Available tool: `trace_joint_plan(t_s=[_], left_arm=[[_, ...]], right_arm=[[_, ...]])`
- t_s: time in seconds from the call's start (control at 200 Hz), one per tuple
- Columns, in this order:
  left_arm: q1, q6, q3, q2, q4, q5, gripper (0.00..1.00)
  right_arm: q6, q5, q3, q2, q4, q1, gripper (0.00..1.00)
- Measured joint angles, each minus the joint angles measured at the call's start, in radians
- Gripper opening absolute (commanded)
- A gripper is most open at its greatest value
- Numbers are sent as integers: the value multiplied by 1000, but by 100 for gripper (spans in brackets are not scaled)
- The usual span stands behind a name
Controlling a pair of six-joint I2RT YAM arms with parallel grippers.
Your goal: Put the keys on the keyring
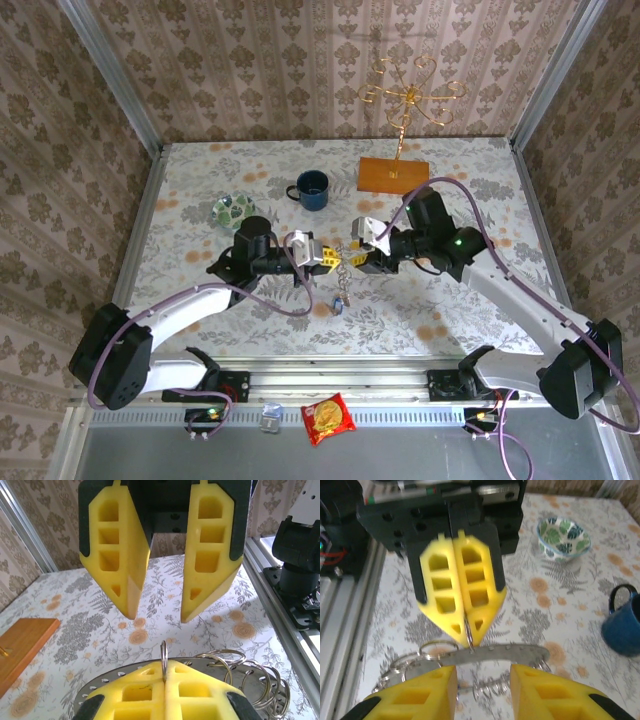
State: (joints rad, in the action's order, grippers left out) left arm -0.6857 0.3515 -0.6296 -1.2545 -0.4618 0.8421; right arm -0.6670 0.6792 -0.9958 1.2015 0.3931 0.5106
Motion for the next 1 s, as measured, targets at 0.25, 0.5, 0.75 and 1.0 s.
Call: trace_joint_plan(t_s=[0.25,0.5,0.75,1.0], left_arm=[[0,-42,21,0,-98,24,0],[6,-77,31,-3,-156,34,0],[12,-108,48,-9,-180,32,13],[12,-81,45,-8,-117,-5,13]], right_arm=[[93,74,52,2,-138,1,27],[112,104,52,15,-176,5,3],[83,107,44,28,-154,6,0],[8,52,-40,74,-5,21,0]])
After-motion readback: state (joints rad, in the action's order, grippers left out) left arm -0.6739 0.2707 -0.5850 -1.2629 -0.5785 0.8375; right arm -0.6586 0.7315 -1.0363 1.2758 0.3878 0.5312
